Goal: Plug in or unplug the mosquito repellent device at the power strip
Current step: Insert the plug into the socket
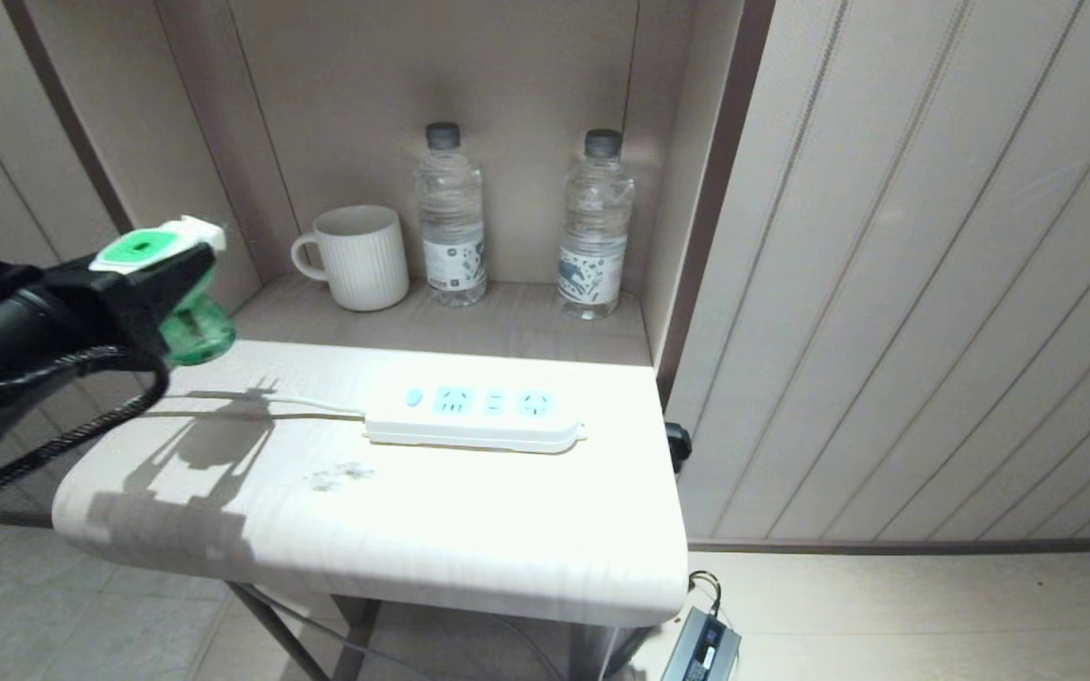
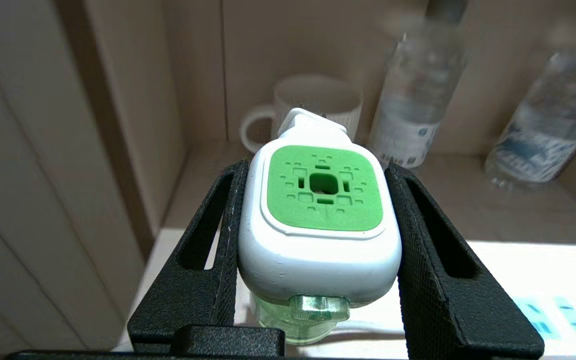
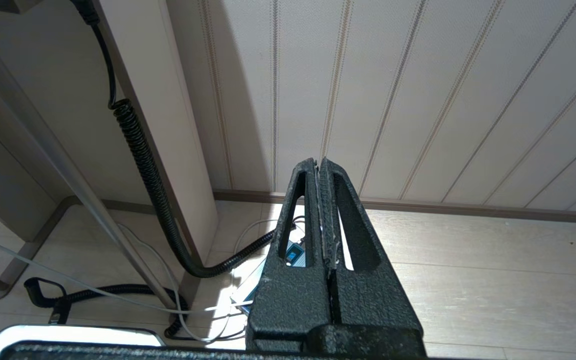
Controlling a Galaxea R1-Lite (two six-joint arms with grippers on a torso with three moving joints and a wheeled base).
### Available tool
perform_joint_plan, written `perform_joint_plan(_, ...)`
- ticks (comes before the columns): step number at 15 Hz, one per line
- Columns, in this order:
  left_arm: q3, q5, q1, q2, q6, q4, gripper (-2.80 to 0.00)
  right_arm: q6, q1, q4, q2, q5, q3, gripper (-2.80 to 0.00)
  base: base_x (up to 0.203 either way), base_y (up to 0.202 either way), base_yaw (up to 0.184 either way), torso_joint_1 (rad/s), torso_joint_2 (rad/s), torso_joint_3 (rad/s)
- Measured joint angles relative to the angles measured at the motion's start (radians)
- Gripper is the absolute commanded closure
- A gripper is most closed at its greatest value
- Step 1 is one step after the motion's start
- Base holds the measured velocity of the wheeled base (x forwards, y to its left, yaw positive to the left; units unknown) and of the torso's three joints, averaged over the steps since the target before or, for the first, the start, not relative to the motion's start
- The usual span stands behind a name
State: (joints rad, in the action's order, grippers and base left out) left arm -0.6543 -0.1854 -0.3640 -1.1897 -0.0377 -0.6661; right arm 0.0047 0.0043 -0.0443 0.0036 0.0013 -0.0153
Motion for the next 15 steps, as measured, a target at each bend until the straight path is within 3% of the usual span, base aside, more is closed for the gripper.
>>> perform_joint_plan(3,-0.134,-0.028,0.002,0.199,0.014,0.346,0.00,0.000,0.000,0.000,0.000,0.000,0.000,0.00,0.000,0.000,0.000,0.000,0.00,0.000)
perform_joint_plan(7,-0.345,-0.241,0.020,0.309,0.105,0.733,0.00,0.000,0.000,0.000,0.000,0.000,0.000,0.00,0.000,0.000,0.000,0.000,0.00,0.000)
perform_joint_plan(8,-0.386,-0.256,0.023,0.324,0.121,0.832,0.00,0.000,0.000,0.000,0.000,0.000,0.000,0.00,0.000,0.000,0.000,0.000,0.00,0.000)
perform_joint_plan(10,-0.445,-0.256,0.025,0.341,0.101,1.033,0.00,0.000,0.000,0.000,0.000,0.000,0.000,0.00,0.000,0.000,0.000,0.000,0.00,0.000)
perform_joint_plan(12,-0.518,-0.219,0.023,0.324,0.008,1.285,0.00,0.000,0.000,0.000,0.000,0.000,0.000,0.00,0.000,0.000,0.000,0.000,0.00,0.000)
perform_joint_plan(15,-0.710,-0.044,0.021,0.250,-0.161,1.660,0.00,0.000,0.000,0.000,0.000,0.000,0.000,0.00,0.000,0.000,0.000,0.000,0.00,0.000)
